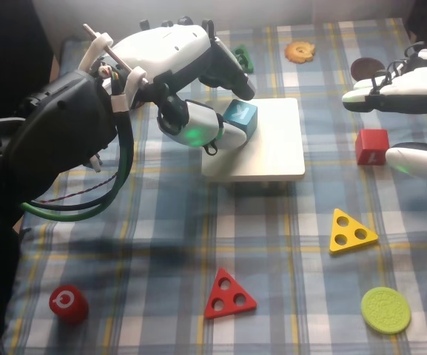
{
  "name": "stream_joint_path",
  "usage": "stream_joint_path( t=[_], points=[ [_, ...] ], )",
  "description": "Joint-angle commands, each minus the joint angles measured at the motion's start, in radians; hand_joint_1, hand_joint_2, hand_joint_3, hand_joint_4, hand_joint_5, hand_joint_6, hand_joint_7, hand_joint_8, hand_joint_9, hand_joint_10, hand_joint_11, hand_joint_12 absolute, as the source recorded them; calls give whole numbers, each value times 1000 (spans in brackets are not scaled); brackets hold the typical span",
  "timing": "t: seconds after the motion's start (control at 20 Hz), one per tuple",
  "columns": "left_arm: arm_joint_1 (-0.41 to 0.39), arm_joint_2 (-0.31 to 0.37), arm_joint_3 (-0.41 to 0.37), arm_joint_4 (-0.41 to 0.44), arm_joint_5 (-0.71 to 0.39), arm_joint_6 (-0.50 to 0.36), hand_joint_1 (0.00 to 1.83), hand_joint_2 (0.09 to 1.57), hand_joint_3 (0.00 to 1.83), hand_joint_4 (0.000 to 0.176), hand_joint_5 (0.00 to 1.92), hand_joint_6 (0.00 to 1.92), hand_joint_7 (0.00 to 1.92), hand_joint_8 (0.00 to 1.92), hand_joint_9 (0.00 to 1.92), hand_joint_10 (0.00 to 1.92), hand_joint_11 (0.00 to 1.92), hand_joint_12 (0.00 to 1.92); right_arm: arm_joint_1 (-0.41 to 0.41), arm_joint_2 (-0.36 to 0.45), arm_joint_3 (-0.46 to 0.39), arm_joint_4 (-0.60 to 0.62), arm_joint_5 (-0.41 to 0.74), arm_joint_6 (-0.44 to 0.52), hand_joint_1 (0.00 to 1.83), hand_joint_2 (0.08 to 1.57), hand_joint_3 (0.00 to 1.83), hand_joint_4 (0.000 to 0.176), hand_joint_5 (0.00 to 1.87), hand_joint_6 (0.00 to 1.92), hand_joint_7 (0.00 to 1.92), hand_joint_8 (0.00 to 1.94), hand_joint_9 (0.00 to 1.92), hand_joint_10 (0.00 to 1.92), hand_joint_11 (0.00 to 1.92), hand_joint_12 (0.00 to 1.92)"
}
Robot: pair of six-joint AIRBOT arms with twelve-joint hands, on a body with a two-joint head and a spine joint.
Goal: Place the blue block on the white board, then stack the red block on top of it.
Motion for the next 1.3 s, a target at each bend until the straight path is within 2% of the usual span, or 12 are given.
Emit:
stream_joint_path(
  t=[0.0,0.15,0.3,0.55,0.6,0.8,0.85,0.9,0.95,1.0,1.15,1.25],
  points=[
    [-11,1,-4,20,-101,-5,956,933,0,74,876,0,748,0,688,0,98,607,10,-2,2,22,120,9,448,1355,0,5,461,0,486,1,514,1,190,933],
    [-7,1,-9,20,-106,-5,872,900,0,88,616,0,612,0,571,0,64,599,10,-2,2,22,120,9,472,1338,0,12,434,1,451,2,487,0,163,938],
    [14,26,-57,26,-170,-10,783,876,0,171,332,0,396,0,424,0,1,485,10,-4,2,26,119,9,564,1274,0,26,443,1,439,0,456,0,158,886],
    [61,106,-125,125,-316,-268,621,847,0,176,79,2,114,1,146,0,0,233,11,-24,24,69,92,-6,592,1109,0,46,418,0,416,0,471,3,184,873],
    [75,126,-136,149,-348,-344,616,846,0,176,78,1,86,3,94,3,0,127,16,-32,34,77,80,-7,657,1068,0,35,430,0,409,0,473,1,185,908],
    [168,238,-200,228,-508,-632,631,847,0,176,81,1,78,3,85,0,0,273,62,-70,75,85,-26,-38,849,1020,0,28,441,4,383,1,444,0,91,1009],
    [195,263,-212,242,-550,-699,643,841,0,164,87,2,85,3,78,1,0,215,69,-80,84,88,-51,-46,884,1015,0,29,452,7,387,3,447,2,86,1011],
    [226,290,-225,255,-591,-765,676,832,0,121,104,5,95,4,64,0,0,154,74,-89,93,95,-72,-56,876,1014,0,39,468,2,397,1,455,2,70,1049],
    [249,308,-233,269,-626,-820,691,825,0,99,108,3,79,2,43,0,0,112,76,-95,99,104,-86,-66,852,1011,0,48,482,5,406,3,463,5,64,1060],
    [276,327,-241,282,-662,-883,692,822,0,97,110,3,70,0,36,0,20,114,81,-99,105,111,-103,-73,830,1011,0,50,488,5,409,4,466,5,56,1065],
    [379,386,-267,305,-782,-1066,733,827,0,149,85,0,27,0,0,0,0,88,100,-120,135,119,-146,-74,823,1014,1,52,533,16,435,10,484,10,61,1070],
    [452,415,-290,304,-853,-1131,687,818,0,173,79,0,33,2,0,0,0,79,113,-133,151,119,-177,-78,845,1025,2,24,582,10,478,10,510,11,70,1046]
  ],
)
